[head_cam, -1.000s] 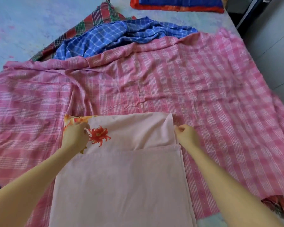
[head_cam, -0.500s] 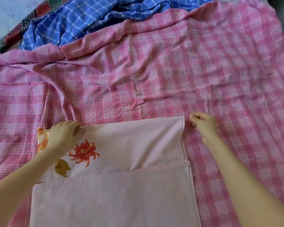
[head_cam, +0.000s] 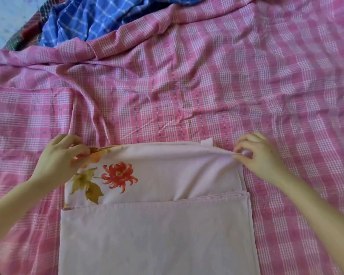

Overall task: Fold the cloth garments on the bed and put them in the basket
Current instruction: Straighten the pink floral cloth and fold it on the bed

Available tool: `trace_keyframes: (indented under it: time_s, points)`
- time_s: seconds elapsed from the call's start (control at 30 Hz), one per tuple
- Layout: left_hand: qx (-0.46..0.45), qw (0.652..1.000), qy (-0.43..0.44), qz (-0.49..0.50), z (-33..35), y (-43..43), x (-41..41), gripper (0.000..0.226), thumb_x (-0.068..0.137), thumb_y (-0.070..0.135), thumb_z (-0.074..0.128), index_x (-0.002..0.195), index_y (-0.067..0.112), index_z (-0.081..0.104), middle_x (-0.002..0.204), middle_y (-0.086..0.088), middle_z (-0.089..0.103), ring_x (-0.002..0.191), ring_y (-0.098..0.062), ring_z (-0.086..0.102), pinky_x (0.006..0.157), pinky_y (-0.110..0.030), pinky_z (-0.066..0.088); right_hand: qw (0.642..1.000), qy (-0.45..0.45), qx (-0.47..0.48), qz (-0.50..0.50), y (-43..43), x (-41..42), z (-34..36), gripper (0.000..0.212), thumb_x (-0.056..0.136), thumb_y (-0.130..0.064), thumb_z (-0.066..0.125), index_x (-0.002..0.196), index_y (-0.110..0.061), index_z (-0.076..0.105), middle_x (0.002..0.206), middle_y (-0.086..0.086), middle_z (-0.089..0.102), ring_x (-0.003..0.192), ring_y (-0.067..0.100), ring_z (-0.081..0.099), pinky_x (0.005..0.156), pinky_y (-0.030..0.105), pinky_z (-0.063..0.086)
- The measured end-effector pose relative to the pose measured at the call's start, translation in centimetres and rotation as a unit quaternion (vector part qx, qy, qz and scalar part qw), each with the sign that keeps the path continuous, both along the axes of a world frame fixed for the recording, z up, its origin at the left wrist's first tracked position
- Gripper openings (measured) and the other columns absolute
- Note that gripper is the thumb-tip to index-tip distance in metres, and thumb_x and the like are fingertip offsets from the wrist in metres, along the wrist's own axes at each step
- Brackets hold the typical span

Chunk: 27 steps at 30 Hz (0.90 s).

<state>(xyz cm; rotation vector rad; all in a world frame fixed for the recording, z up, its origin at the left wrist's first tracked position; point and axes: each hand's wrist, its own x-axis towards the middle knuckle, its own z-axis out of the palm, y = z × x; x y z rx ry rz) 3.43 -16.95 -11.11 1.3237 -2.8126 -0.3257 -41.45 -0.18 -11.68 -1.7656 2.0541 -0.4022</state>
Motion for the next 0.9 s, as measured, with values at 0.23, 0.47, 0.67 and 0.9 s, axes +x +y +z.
trace_keyframes:
  time_s: [0.23,0.47,0.67,0.9]
  points:
    - [0.117,0.989,-0.027,-0.085,0.1,1.4,4.0,0.044,0.085,0.061,0.046,0.079,0.027,0.074,0.085,0.012,0.065,0.074,-0.013,0.063,0.063,-0.033,0.05,0.837,-0.182,0.495,0.145,3.2,1.2,4.9,0.01,0.079,-0.027,0.074,0.076,-0.035,0.071,0.083,-0.016,0.072,0.078,-0.002,0.064,0.076,0.017,0.048]
    - [0.191,0.977,-0.081,0.053,0.0,1.7,2.0,0.044,0.063,0.012,0.082,0.075,0.046,0.057,0.07,0.021,0.06,0.059,-0.01,0.059,0.051,-0.028,0.049,0.979,-0.065,0.137,-0.138,-2.3,4.9,0.2,0.016,0.09,-0.026,0.059,0.1,-0.016,0.066,0.086,-0.004,0.068,0.078,0.014,0.06,0.077,0.035,0.05]
    - [-0.033,0.992,-0.115,0.041,-1.3,0.0,-2.7,0.039,0.068,0.013,0.079,0.105,0.006,0.069,0.092,-0.016,0.065,0.084,-0.041,0.059,0.073,-0.05,0.047,0.981,-0.04,0.176,-0.078,-5.7,5.0,-1.5,0.047,0.085,-0.002,0.049,0.124,-0.026,0.057,0.101,-0.005,0.068,0.089,0.014,0.061,0.07,0.024,0.045]
    - [0.046,0.998,-0.048,-0.016,-3.8,-1.6,-5.3,0.013,0.084,0.018,0.065,0.074,0.015,0.072,0.066,0.001,0.068,0.062,-0.026,0.062,0.069,-0.036,0.042,0.987,-0.085,0.132,-0.027,-5.4,3.0,0.9,0.023,0.089,-0.002,0.053,0.1,-0.009,0.072,0.089,-0.001,0.071,0.071,0.004,0.057,0.066,0.005,0.039]
